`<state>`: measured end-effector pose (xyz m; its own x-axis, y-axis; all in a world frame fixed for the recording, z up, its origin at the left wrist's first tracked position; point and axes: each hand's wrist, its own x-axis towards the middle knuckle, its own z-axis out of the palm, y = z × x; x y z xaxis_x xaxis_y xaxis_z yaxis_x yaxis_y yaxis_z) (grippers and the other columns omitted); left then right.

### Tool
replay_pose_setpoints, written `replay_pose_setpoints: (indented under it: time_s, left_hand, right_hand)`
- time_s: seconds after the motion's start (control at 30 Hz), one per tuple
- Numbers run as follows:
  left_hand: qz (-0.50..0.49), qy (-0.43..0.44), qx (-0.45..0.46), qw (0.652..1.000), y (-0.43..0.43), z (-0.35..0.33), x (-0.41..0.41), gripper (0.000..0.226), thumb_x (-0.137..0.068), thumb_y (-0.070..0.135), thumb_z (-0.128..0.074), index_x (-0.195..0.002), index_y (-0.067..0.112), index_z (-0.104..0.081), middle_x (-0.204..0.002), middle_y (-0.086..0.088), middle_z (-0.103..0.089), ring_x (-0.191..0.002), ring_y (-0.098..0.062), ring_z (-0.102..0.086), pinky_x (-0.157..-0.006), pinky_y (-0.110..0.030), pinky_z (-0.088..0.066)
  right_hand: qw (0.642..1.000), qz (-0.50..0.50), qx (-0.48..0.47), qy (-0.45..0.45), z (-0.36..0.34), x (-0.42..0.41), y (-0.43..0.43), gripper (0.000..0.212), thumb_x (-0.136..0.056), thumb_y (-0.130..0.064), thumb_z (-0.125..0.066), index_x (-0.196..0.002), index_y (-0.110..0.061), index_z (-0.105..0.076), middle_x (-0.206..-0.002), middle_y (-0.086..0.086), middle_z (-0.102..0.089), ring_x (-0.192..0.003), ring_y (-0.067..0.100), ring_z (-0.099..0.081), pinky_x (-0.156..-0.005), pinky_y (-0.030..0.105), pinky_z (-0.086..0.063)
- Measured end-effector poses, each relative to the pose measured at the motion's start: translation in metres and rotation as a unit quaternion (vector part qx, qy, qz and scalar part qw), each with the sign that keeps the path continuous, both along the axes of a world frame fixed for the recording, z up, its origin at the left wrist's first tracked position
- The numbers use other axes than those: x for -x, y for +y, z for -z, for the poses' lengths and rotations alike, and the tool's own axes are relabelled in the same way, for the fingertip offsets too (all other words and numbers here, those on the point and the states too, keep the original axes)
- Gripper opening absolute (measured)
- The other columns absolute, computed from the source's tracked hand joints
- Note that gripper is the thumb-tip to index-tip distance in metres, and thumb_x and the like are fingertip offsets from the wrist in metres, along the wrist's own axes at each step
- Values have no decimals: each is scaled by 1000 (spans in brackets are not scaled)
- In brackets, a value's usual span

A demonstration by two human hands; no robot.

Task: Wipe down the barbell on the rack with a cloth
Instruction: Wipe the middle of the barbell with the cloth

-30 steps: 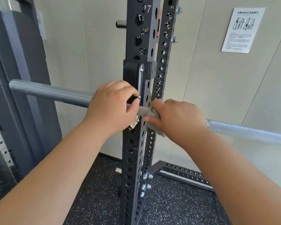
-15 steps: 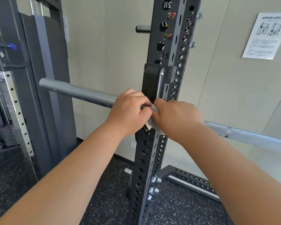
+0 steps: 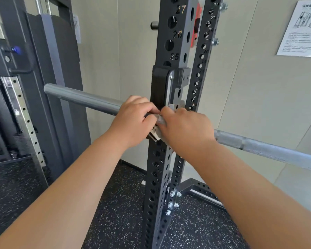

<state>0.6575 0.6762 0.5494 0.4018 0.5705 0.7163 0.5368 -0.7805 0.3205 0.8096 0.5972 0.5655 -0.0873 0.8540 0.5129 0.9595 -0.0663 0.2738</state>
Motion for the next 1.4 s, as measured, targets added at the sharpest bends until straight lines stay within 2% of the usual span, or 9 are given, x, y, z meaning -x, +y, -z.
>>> replay_pose_setpoints:
  time_s: [0.07,0.2,0.3,0.57,0.9,1.03,1.23,1.33,1.4]
  left_hand:
    - [6,-1,7,1000,0,-1,1,44,-83,32,-34,-97,23,-75,-88,23,-56,-111,-13,-46,-100,-37,-41]
    - [10,-18,24,1000,1,0,1,39,-84,27,-38,-94,26,-76,-89,20,-61,-111,-10,-47,-99,-35,-42]
    - [15,-23,25,999,1,1,-1,38,-82,20,-41,-94,23,-77,-86,23,-60,-109,-9,-47,-96,-32,-42]
    - [6,-15,10,1000,4,-1,-1,45,-79,33,-36,-94,25,-78,-82,23,-57,-101,-6,-46,-85,-25,-39]
    - [8,-4,-10,1000,6,-3,2,50,-77,40,-32,-91,20,-76,-83,15,-59,-100,-11,-47,-78,-14,-33]
    - [-2,25,-10,1000,5,-1,5,51,-79,41,-30,-96,21,-74,-91,14,-62,-106,-12,-47,-91,-31,-42]
    - [7,94,-49,994,12,0,18,48,-91,48,-34,-113,28,-72,-102,16,-62,-115,-12,-45,-102,-34,-41]
    - [67,88,-58,992,18,0,30,55,-95,53,-35,-135,25,-60,-130,12,-60,-128,-11,-44,-109,-32,-39]
    - [117,76,-60,988,27,2,43,60,-99,52,-39,-153,24,-41,-155,10,-44,-142,-9,-37,-117,-22,-29]
  right_hand:
    - [999,21,18,23,-6,-18,-10,27,-109,-45,-35,-116,-21,-45,-71,-2,-36,-60,24,-43,-49,29,-29]
    - [998,52,18,1,-7,-26,-22,39,-107,-49,-14,-104,-22,-41,-72,-1,-46,-52,19,-35,-46,29,-25]
    - [999,40,-1,10,-2,-8,-11,36,-109,-55,-27,-100,-22,-40,-73,0,-39,-55,24,-39,-46,29,-24]
    - [999,25,21,2,3,-4,2,20,-103,-36,-57,-111,-26,-41,-74,-1,-33,-49,19,-33,-44,27,-23]
    - [999,-16,45,-15,-4,-1,13,28,-108,-48,-43,-124,-25,-41,-79,-2,-35,-67,29,-51,-53,32,-38]
    - [998,-20,64,2,-10,1,7,38,-104,-63,-34,-118,-28,-42,-85,-4,-47,-75,27,-56,-57,33,-40]
    - [988,90,26,123,-13,4,-2,48,-99,-71,-16,-90,-32,-42,-73,-5,-50,-74,24,-56,-63,34,-44]
    - [989,117,-28,88,-6,31,16,45,-101,-66,-14,-91,-32,-40,-70,-8,-47,-67,22,-53,-56,31,-36]
    - [990,111,-56,63,2,38,21,49,-98,-66,-6,-93,-31,-41,-71,-9,-49,-66,22,-54,-54,31,-33]
